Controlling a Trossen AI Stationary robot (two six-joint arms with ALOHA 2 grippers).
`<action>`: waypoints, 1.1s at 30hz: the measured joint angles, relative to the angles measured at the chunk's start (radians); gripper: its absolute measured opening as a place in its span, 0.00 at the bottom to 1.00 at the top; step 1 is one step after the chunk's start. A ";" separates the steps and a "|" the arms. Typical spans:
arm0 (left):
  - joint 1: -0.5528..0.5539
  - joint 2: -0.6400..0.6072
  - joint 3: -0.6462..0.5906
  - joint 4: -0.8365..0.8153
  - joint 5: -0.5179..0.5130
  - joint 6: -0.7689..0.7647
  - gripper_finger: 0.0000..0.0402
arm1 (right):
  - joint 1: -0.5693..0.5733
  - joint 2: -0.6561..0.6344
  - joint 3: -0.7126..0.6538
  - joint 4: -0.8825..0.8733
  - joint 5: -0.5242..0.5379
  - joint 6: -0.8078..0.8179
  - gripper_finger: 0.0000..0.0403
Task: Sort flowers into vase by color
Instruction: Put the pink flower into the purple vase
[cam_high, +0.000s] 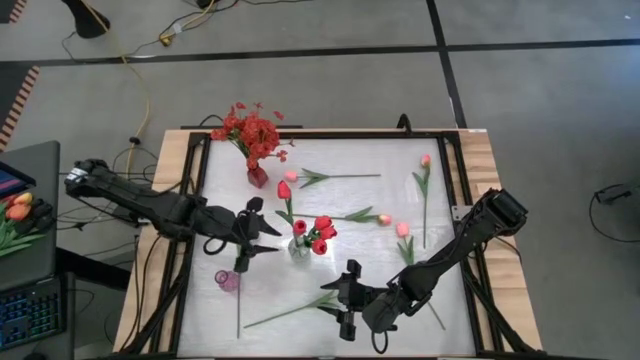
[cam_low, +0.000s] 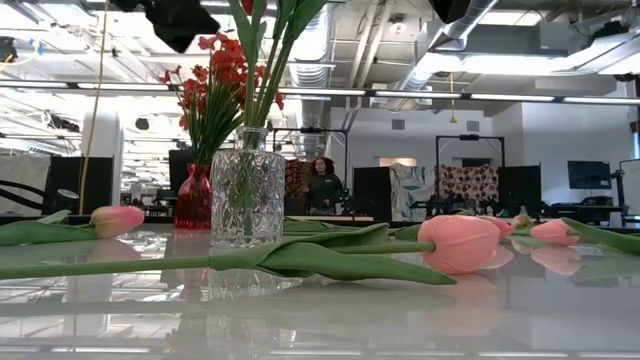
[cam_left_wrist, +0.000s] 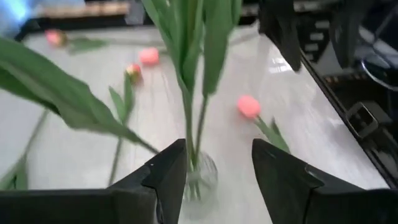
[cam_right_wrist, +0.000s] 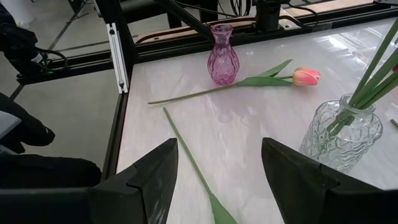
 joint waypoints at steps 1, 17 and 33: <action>-0.005 0.000 0.021 -0.058 0.006 -0.009 0.42 | 0.000 0.000 0.000 0.000 0.000 0.000 0.64; -0.083 0.001 0.076 -0.446 0.001 -0.270 0.42 | 0.000 0.000 0.000 -0.013 0.000 0.024 0.64; -0.195 0.004 0.004 -0.304 -0.001 -0.343 0.42 | 0.007 0.049 0.000 -0.133 -0.087 0.028 0.64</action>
